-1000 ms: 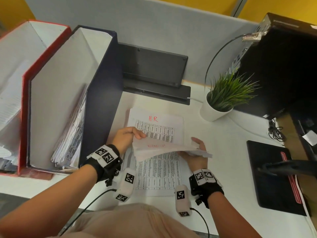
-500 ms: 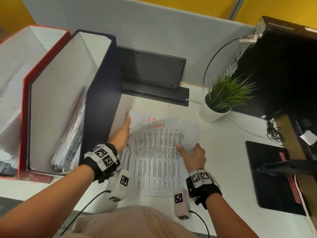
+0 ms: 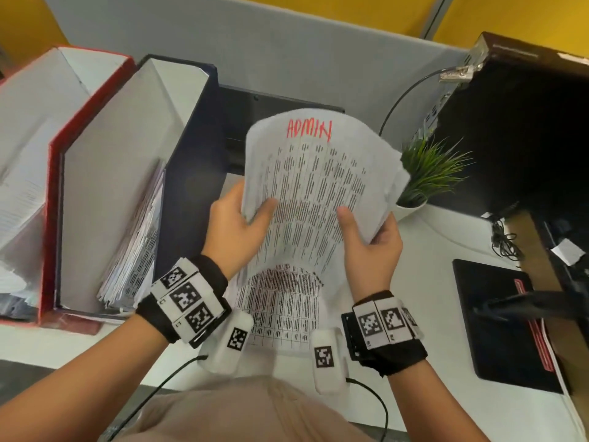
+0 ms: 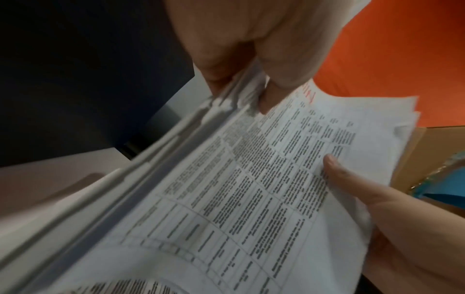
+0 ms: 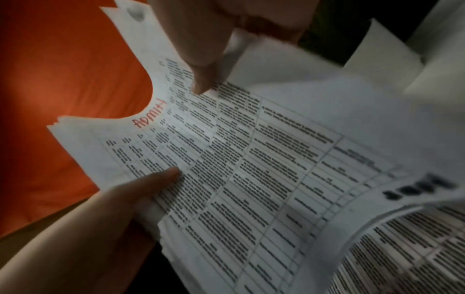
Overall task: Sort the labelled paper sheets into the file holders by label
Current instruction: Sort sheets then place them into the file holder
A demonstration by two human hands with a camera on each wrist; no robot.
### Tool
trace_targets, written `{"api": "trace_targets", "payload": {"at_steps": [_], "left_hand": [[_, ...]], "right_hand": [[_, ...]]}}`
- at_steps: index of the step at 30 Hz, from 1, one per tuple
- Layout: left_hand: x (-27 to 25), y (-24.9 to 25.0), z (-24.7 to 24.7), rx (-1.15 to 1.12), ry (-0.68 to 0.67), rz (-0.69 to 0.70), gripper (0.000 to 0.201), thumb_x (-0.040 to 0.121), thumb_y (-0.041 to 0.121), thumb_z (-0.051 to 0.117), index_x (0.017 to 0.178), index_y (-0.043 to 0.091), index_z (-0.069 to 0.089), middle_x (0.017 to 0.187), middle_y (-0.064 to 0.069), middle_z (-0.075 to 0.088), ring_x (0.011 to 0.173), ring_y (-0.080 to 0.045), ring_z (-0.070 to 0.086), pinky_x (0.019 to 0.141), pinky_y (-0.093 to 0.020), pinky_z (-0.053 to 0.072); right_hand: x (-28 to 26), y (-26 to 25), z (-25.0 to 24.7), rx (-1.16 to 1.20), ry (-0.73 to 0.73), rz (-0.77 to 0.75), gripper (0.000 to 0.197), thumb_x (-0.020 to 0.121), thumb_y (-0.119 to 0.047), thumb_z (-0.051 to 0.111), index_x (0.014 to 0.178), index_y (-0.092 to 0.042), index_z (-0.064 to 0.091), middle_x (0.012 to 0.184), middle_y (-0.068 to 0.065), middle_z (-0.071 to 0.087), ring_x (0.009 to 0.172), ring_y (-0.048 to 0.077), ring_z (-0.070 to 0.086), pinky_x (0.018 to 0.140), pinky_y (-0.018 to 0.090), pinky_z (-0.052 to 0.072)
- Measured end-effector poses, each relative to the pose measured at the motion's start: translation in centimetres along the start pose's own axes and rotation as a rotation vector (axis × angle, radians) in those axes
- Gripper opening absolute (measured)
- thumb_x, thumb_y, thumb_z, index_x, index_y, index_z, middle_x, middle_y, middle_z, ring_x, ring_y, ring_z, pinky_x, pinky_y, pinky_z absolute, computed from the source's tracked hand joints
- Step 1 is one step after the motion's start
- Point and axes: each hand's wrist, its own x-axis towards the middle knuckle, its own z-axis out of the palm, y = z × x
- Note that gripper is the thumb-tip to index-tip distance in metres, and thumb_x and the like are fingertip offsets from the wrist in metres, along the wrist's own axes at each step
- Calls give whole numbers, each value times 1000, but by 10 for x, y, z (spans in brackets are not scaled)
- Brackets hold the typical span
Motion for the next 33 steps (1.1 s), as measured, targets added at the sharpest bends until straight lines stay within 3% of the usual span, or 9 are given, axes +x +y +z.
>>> {"api": "trace_targets", "payload": {"at_steps": [3, 6, 12, 15, 18, 25, 28, 31, 33], "left_hand": [[-9, -15, 3, -14, -14, -108, 25, 88, 19, 63, 101, 39, 60, 90, 30, 66, 94, 5, 63, 76, -12, 52], [-14, -29, 7, -17, -2, -223, 25, 90, 18, 58, 115, 13, 61, 96, 18, 62, 99, -6, 63, 76, -12, 49], [-11, -33, 7, -80, -7, -237, 25, 87, 12, 62, 112, 16, 61, 94, 22, 62, 85, 18, 60, 68, -2, 47], [-16, -43, 9, -22, -83, -337, 33, 82, 9, 68, 111, 22, 58, 99, 13, 63, 92, 5, 62, 75, -7, 49], [-14, -40, 4, 22, -33, -365, 39, 80, 14, 71, 118, 9, 61, 101, 9, 62, 90, -1, 61, 69, -4, 47], [22, 41, -33, 45, -47, -230, 30, 78, 10, 72, 108, 13, 65, 105, -5, 69, 95, -13, 67, 86, -35, 55], [37, 75, -71, 147, -83, -247, 40, 77, 19, 74, 112, 4, 61, 109, -20, 65, 97, -30, 65, 82, -44, 54], [49, 92, -118, 228, -43, -363, 41, 73, 29, 76, 110, 18, 63, 103, -2, 70, 93, -18, 67, 82, -38, 55], [53, 96, -148, 277, 2, -423, 44, 71, 32, 77, 112, 26, 62, 104, 7, 69, 97, -13, 65, 87, -36, 52]], "right_hand": [[-11, 11, 1, -26, -43, 96, 24, 76, -16, 75, 91, -31, 64, 85, -22, 71, 90, -5, 66, 77, 14, 54], [-16, 17, 5, -81, -79, 136, 22, 79, -17, 73, 88, -34, 62, 83, -24, 68, 87, -10, 64, 78, 15, 52], [-15, 22, 5, -100, -87, 121, 22, 79, -19, 73, 92, -35, 66, 87, -20, 71, 91, -4, 66, 77, 16, 55], [-22, 33, 4, -234, -137, 153, 32, 82, -12, 70, 112, -21, 61, 92, -25, 61, 84, -13, 60, 77, 8, 52], [-17, 31, 5, -256, -120, 132, 30, 84, -9, 67, 108, -25, 59, 91, -26, 59, 80, -18, 58, 67, -2, 44], [7, -11, 20, -120, -105, 30, 39, 81, -19, 71, 118, -16, 58, 108, -13, 65, 99, -9, 61, 80, 5, 49], [7, -19, 22, -76, -238, -11, 29, 79, -34, 64, 106, -29, 56, 94, -16, 66, 83, -11, 63, 69, 6, 49], [6, 1, 13, -157, -353, 127, 29, 73, -36, 66, 101, -36, 57, 85, -3, 68, 78, 5, 65, 75, 27, 56], [4, 24, 3, -272, -389, 170, 32, 75, -26, 69, 104, -29, 57, 88, 4, 69, 75, 4, 65, 80, 31, 55]]}}
